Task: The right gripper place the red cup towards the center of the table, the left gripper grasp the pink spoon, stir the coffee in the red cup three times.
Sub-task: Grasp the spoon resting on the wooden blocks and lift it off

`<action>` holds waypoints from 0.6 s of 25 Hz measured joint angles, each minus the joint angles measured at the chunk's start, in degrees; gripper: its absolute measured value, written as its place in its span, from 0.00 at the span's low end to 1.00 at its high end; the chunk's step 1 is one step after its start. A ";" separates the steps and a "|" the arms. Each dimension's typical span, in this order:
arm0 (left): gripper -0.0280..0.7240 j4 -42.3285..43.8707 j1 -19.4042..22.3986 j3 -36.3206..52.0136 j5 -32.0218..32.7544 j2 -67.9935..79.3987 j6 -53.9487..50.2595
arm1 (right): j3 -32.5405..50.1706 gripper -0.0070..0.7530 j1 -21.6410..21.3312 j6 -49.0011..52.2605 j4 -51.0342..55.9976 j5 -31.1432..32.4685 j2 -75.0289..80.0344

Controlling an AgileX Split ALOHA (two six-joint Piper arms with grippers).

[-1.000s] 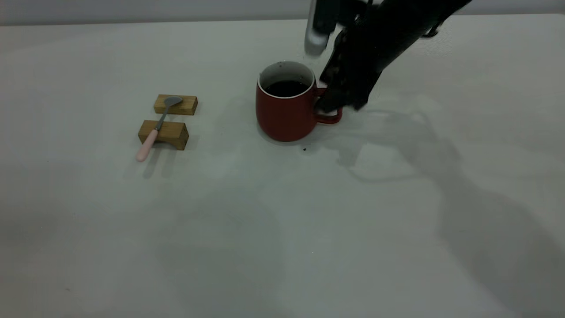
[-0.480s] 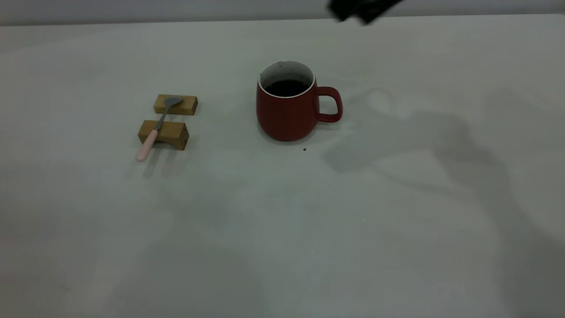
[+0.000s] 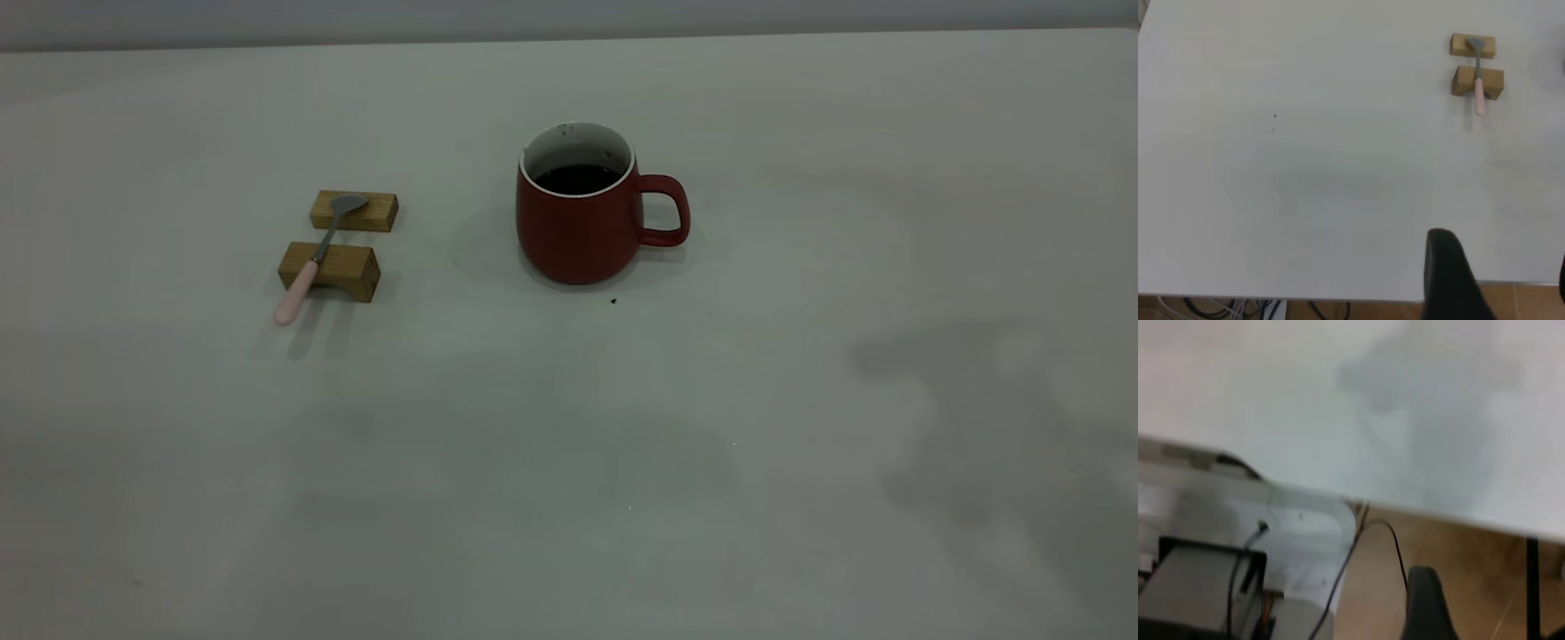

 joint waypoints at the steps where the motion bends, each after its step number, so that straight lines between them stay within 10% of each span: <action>1: 0.66 0.00 0.00 0.00 0.00 0.00 0.00 | 3.56 0.74 -0.58 0.68 0.06 0.00 -3.25; 15: 0.66 0.00 0.00 0.00 0.00 0.00 0.05 | 28.94 0.74 -9.97 2.91 -3.44 -2.20 -52.62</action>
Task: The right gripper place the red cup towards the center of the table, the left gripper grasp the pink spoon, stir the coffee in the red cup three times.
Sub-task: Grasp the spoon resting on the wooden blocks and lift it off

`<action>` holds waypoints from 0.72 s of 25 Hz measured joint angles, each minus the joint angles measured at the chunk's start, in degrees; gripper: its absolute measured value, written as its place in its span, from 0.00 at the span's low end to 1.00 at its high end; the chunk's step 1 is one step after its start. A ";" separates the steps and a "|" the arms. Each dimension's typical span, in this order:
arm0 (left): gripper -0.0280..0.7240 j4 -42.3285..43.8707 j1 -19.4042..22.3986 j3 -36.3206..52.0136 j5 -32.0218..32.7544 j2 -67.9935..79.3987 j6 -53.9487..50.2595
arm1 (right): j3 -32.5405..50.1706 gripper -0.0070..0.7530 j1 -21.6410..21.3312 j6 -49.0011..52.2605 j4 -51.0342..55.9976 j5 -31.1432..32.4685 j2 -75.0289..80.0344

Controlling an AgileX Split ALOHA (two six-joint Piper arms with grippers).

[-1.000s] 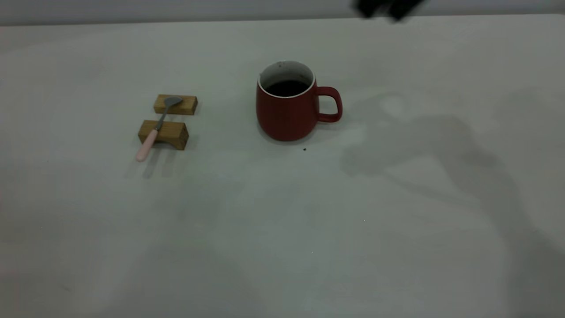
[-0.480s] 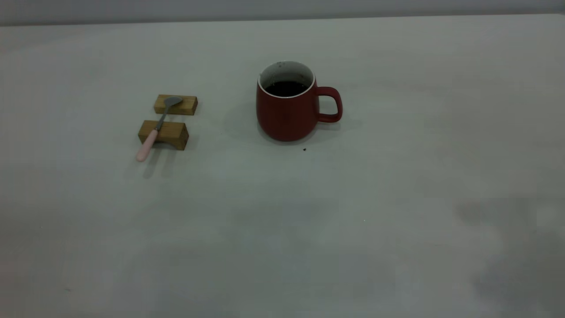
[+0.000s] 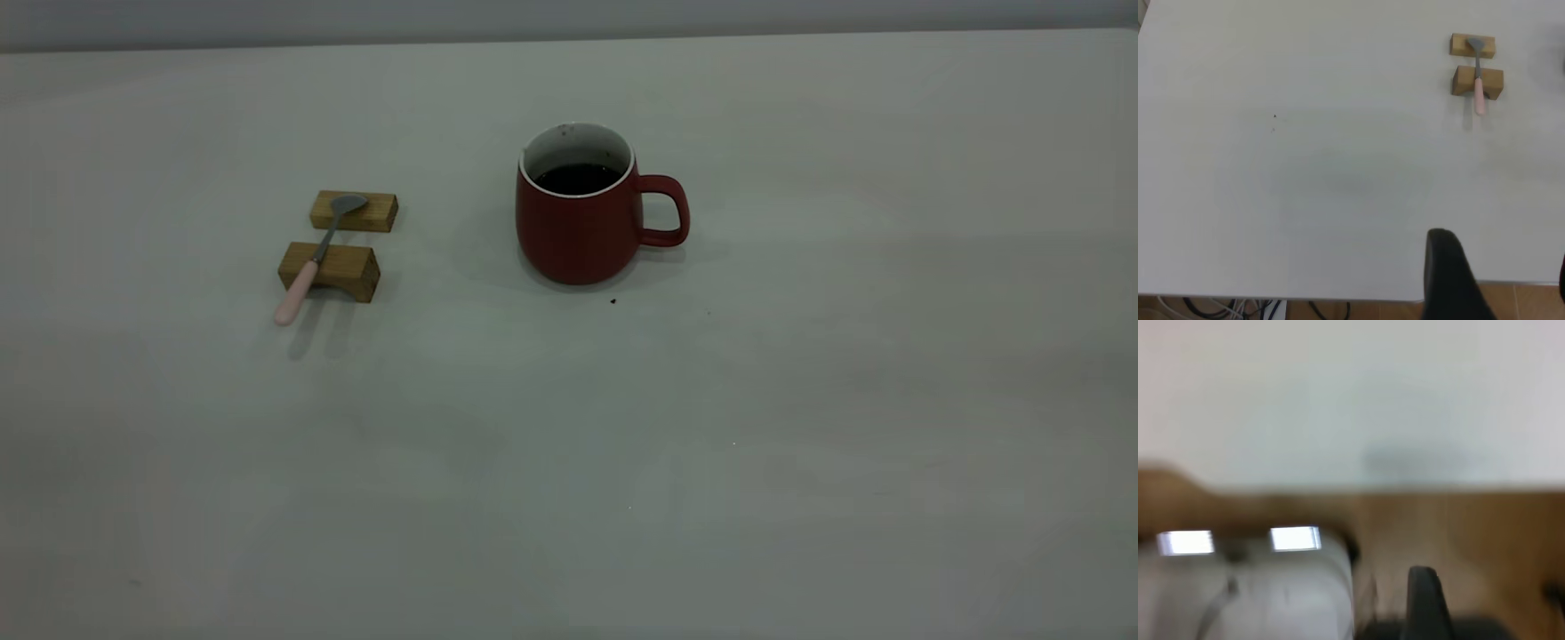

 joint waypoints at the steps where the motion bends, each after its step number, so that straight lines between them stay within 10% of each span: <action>1: 0.66 0.00 0.00 0.00 0.00 0.00 0.00 | 0.40 0.74 -0.05 0.01 -0.04 -1.09 -2.65; 18: 0.66 0.00 0.00 0.00 0.00 0.00 0.00 | 2.27 0.74 -0.05 0.29 -0.35 -2.39 -29.13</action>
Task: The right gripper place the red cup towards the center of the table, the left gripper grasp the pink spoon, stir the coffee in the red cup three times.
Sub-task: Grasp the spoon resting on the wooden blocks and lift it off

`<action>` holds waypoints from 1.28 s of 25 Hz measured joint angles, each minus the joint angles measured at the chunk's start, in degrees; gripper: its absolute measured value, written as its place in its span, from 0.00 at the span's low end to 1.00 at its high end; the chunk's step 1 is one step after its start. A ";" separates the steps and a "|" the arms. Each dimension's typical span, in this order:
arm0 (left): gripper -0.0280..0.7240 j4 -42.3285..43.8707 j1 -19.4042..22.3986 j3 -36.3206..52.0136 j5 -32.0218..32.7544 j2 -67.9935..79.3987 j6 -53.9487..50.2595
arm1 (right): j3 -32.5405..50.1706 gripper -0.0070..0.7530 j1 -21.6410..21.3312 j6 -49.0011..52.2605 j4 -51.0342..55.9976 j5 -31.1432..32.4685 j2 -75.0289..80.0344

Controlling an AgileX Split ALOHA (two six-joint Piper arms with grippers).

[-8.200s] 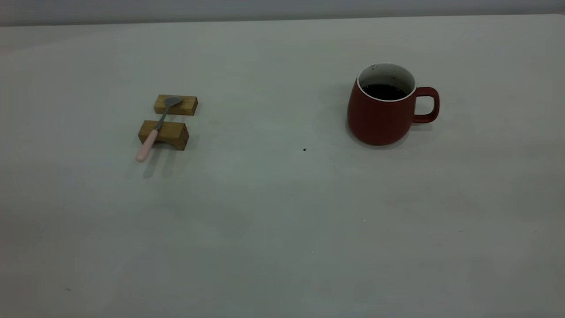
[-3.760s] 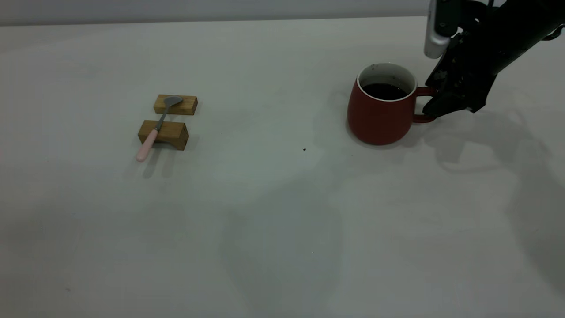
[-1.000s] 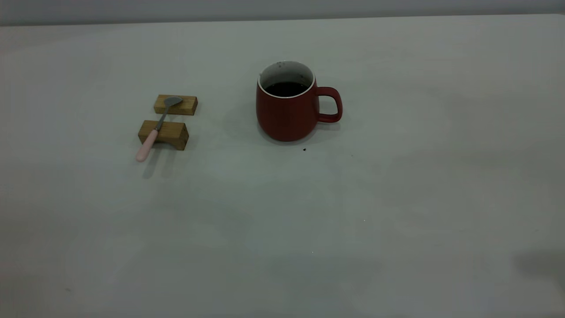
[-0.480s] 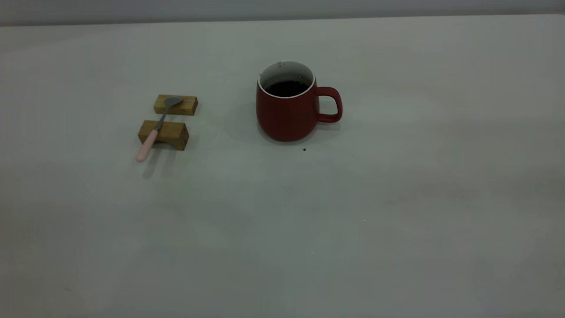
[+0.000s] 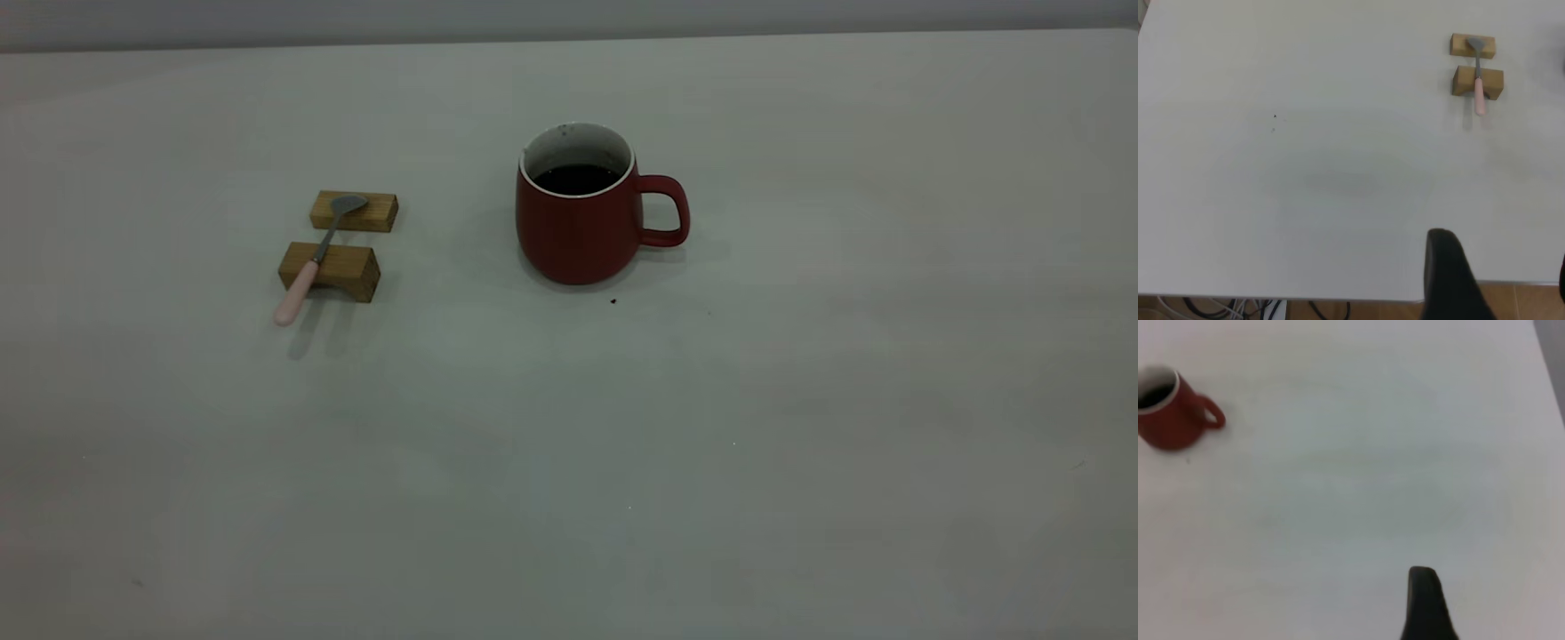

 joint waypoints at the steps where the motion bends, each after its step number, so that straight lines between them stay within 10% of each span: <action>1: 0.66 0.00 0.00 0.00 0.00 0.00 -0.08 | 0.00 0.74 0.00 0.00 -0.02 0.05 -0.20; 20: 0.66 0.13 0.00 -0.11 -0.12 0.63 -0.06 | 0.00 0.74 0.00 0.00 -0.02 0.16 -0.33; 32: 0.75 0.17 0.00 -4.81 -7.29 35.45 -0.68 | 0.00 0.74 0.00 0.16 -0.02 0.18 -0.33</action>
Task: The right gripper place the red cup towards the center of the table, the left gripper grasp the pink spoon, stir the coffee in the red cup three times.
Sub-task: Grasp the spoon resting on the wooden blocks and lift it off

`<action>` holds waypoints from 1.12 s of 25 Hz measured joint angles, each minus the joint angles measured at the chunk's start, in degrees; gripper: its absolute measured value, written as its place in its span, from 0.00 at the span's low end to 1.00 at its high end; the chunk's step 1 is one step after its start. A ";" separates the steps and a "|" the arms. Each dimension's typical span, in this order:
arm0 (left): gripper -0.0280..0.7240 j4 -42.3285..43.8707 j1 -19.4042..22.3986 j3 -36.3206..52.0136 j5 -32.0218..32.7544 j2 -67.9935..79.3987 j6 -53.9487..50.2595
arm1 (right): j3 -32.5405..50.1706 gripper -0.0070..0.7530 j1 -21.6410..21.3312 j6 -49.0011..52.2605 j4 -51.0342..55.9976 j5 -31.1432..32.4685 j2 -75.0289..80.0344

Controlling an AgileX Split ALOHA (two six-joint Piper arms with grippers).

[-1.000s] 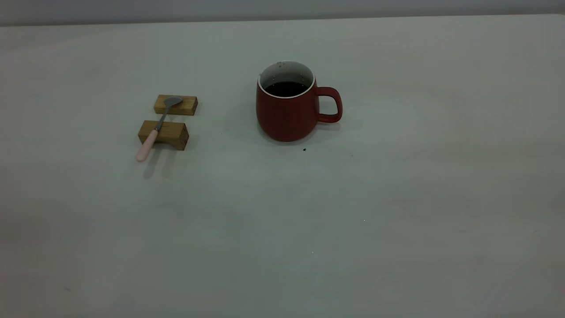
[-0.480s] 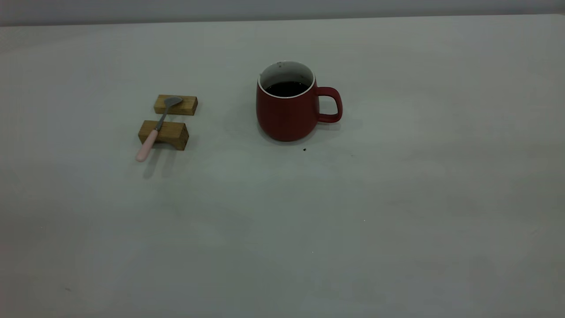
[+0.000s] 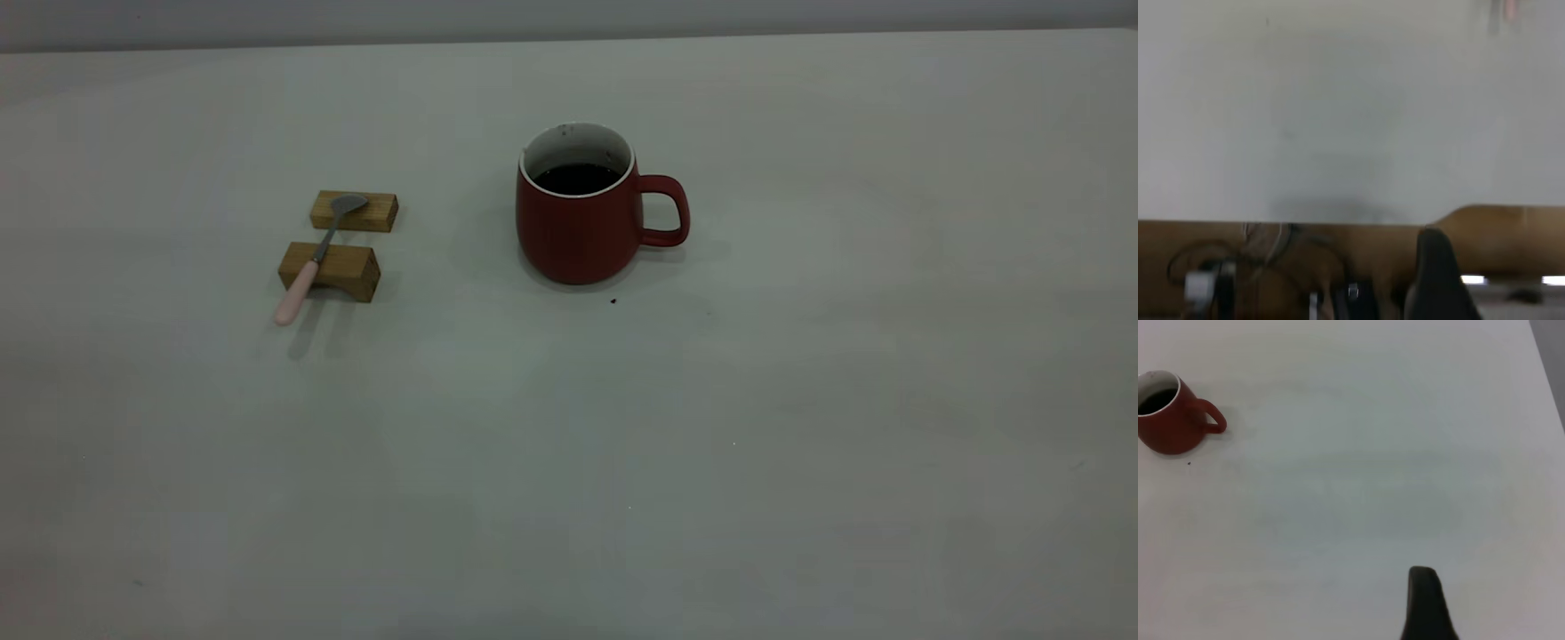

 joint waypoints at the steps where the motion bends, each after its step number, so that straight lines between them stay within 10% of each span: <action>1: 0.75 -0.06 0.00 -0.39 -1.22 2.99 0.00 | 0.00 0.74 0.00 0.00 0.00 0.00 0.00; 16: 0.76 -5.41 0.00 -9.85 -27.92 50.97 0.24 | 0.00 0.74 0.00 0.00 0.00 0.00 0.00; 28: 0.76 -8.04 -2.72 -24.20 -33.70 77.24 1.40 | 0.00 0.74 0.00 0.00 0.00 0.00 0.00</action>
